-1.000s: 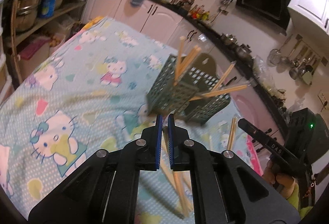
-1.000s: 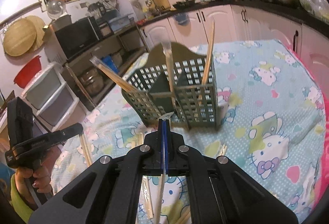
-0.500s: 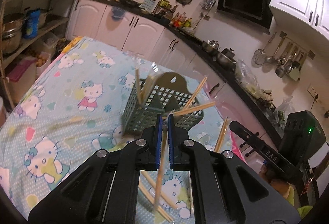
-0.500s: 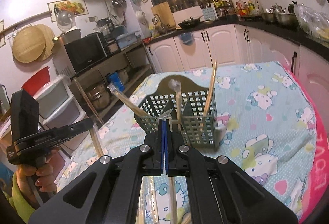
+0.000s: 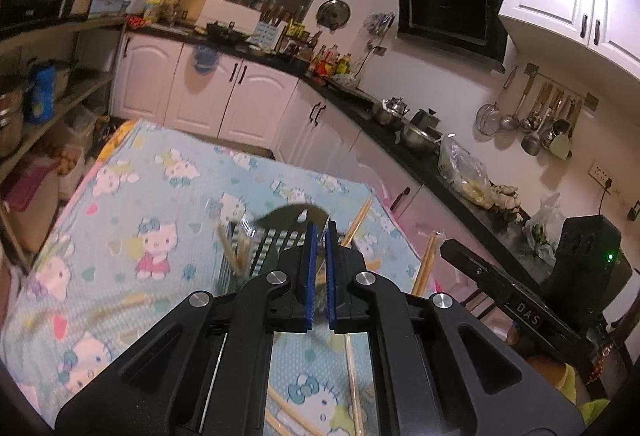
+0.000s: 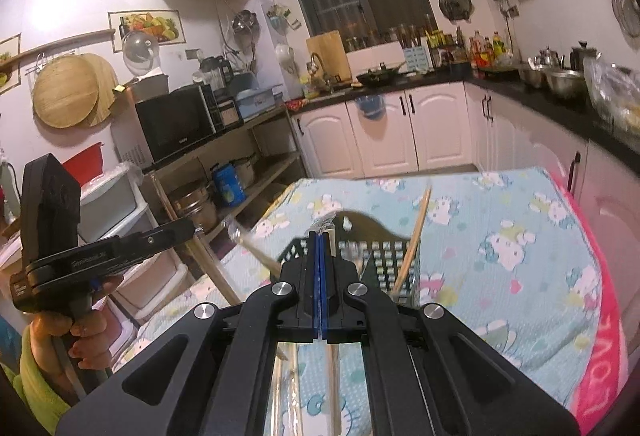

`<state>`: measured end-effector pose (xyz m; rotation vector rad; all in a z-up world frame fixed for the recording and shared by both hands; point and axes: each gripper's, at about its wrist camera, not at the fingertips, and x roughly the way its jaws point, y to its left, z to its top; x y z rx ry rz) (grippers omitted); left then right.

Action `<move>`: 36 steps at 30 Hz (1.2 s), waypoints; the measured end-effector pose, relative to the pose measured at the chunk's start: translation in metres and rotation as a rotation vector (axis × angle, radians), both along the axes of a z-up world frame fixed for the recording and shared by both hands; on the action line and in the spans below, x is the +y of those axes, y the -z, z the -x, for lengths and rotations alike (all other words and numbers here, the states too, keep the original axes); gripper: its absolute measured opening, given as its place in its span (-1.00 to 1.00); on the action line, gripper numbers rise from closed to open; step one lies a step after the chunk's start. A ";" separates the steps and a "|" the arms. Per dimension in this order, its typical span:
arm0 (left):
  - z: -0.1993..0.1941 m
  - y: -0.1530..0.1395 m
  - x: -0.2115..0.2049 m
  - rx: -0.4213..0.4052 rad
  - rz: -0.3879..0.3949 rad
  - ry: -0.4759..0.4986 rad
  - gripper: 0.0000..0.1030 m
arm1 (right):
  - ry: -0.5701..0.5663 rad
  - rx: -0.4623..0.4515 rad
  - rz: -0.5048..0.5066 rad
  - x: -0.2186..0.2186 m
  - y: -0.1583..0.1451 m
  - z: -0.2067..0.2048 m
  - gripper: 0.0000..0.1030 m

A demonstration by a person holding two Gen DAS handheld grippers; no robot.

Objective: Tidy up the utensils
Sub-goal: 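Lift both held chopsticks and carry them above the green holder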

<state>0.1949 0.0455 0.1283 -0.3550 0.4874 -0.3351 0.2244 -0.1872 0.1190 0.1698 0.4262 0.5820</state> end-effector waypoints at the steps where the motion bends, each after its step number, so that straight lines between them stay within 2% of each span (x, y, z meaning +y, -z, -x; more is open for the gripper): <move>1: -0.002 -0.003 -0.001 -0.006 -0.003 0.003 -1.00 | 0.000 -0.008 0.001 -0.001 -0.004 -0.001 -0.99; 13: -0.032 -0.055 -0.018 -0.115 -0.032 0.011 -1.00 | 0.027 -0.105 0.001 -0.003 -0.049 -0.030 -0.99; 20: -0.053 -0.074 -0.026 -0.158 -0.036 0.009 -1.00 | 0.054 -0.167 0.009 -0.003 -0.074 -0.055 -0.99; 28: -0.075 -0.067 -0.029 -0.159 -0.012 0.003 -1.00 | 0.096 -0.205 0.007 -0.007 -0.085 -0.084 -0.99; 36: -0.089 -0.039 -0.033 -0.115 0.021 0.015 -1.00 | 0.111 -0.199 0.002 -0.007 -0.068 -0.103 -0.99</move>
